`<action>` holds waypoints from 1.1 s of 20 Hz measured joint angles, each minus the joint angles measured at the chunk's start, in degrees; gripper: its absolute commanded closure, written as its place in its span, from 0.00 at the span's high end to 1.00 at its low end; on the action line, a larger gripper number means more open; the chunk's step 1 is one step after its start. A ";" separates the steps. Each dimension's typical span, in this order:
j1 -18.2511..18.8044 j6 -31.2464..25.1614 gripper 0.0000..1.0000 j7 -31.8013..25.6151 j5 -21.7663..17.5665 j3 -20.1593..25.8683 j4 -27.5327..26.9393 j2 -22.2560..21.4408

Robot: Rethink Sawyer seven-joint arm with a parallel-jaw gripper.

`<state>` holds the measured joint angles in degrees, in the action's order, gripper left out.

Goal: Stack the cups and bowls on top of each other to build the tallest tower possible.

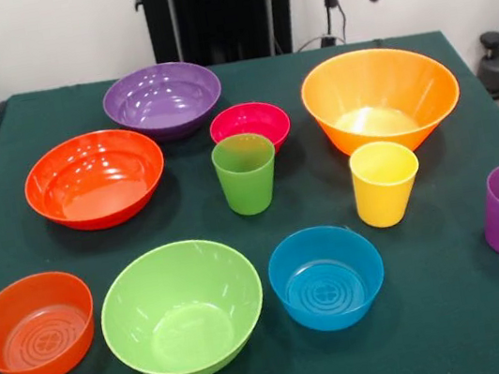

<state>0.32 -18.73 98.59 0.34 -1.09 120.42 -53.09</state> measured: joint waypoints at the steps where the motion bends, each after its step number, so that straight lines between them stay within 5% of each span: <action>1: 0.00 0.31 1.00 0.22 -0.01 -0.13 -0.32 0.63; 22: 2.40 5.94 1.00 0.92 0.04 -2.44 -3.24 10.79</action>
<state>2.71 -12.79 99.50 0.37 -3.53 117.18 -42.29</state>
